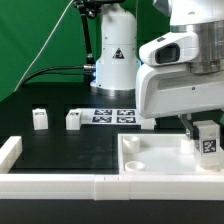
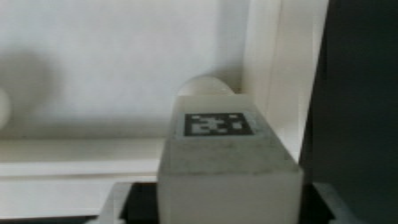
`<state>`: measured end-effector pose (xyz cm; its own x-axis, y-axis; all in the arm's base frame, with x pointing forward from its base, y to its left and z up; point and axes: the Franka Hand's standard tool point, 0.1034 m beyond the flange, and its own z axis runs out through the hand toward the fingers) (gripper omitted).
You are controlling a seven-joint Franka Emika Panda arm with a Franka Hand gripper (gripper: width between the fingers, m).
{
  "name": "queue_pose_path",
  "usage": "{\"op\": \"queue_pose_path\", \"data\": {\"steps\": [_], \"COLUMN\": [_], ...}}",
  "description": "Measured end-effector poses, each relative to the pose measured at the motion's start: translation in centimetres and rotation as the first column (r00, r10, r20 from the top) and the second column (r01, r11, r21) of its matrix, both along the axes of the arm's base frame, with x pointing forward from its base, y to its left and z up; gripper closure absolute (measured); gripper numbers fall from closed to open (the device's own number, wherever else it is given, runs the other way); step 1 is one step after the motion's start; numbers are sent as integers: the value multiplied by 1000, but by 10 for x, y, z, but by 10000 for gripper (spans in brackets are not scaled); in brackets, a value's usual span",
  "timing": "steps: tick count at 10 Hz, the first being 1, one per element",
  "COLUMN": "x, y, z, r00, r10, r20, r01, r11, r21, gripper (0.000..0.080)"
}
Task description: Assemble one leg
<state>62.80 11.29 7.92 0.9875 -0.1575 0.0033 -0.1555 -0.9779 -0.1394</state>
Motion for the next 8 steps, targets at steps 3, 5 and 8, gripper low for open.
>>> {"op": "queue_pose_path", "data": {"steps": [3,5,8], "x": [0,0,-1], "y": [-2,-3,-1], "z": [-1,-2,-2], "r00": [913,774,554], "r10": [-403,-626,-823], "r20": [-63,-98,-124], "r01": [404,628,826], "r11": [915,778,562], "r21": [6,-12,-46], "gripper": [508,508,508]}}
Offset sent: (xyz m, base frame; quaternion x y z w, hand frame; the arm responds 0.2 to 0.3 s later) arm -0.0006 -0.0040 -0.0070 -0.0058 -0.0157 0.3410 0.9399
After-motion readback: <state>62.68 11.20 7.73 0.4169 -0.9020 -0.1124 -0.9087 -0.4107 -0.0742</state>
